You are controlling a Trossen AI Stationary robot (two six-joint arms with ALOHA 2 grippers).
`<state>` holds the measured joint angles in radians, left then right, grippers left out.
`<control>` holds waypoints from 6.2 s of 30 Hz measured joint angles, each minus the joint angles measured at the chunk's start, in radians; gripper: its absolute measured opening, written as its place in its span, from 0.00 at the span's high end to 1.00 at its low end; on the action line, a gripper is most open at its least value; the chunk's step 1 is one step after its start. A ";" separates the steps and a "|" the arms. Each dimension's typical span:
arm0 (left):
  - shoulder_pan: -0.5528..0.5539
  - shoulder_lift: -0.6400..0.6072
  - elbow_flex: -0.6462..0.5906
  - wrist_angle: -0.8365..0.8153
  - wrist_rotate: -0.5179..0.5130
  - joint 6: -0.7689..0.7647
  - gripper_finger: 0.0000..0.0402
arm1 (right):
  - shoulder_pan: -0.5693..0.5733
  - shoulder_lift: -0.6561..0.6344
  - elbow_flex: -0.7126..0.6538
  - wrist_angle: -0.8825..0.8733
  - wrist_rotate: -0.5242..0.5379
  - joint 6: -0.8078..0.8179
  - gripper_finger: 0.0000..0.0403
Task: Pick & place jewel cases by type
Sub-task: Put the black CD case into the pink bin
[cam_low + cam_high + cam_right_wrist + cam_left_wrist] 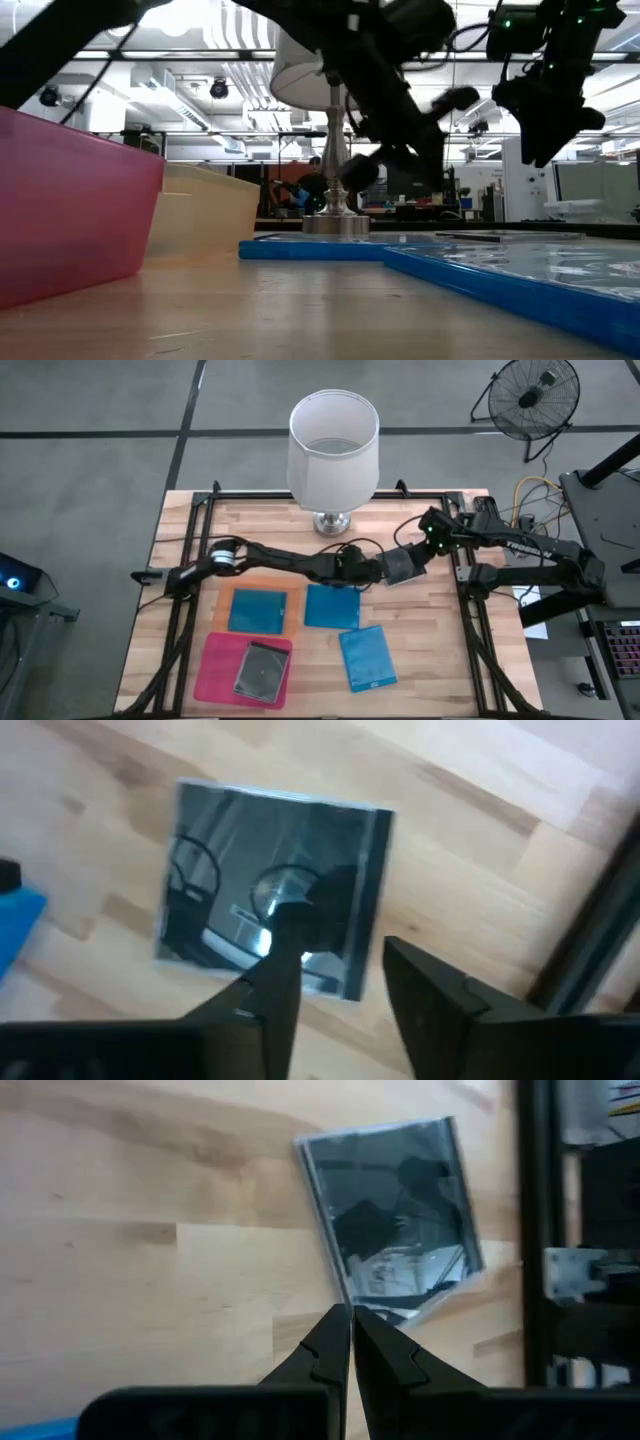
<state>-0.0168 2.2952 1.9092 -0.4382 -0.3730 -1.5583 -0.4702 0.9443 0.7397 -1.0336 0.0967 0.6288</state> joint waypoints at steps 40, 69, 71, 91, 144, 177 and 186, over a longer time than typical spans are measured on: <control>0.108 0.094 0.017 -0.025 0.207 -0.076 1.00 | -0.217 0.053 -0.217 0.313 -0.150 -0.068 0.31; 0.104 0.096 0.016 0.020 0.285 -0.033 1.00 | -0.273 0.049 -0.425 0.606 -0.258 0.026 0.14; 0.101 0.096 0.016 0.020 0.285 -0.035 1.00 | -0.273 0.048 -0.436 0.615 -0.265 0.033 0.14; 0.090 0.128 0.019 0.031 0.247 -0.116 1.00 | -0.265 0.052 -0.408 0.596 -0.367 0.088 0.14; 0.092 0.130 0.016 0.053 0.252 -0.091 1.00 | -0.130 0.046 -0.432 0.664 -0.254 0.221 0.15; 0.092 0.130 0.014 0.043 0.252 -0.067 1.00 | -0.057 -0.119 -0.403 0.623 -0.293 0.333 0.15; 0.092 0.130 0.014 0.042 0.252 -0.066 1.00 | -0.056 -0.213 -0.401 0.597 -0.299 0.364 0.15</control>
<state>0.0750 2.4252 1.9236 -0.3958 -0.1207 -1.6245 -0.5262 0.7317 0.3386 -0.4366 -0.2024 0.9924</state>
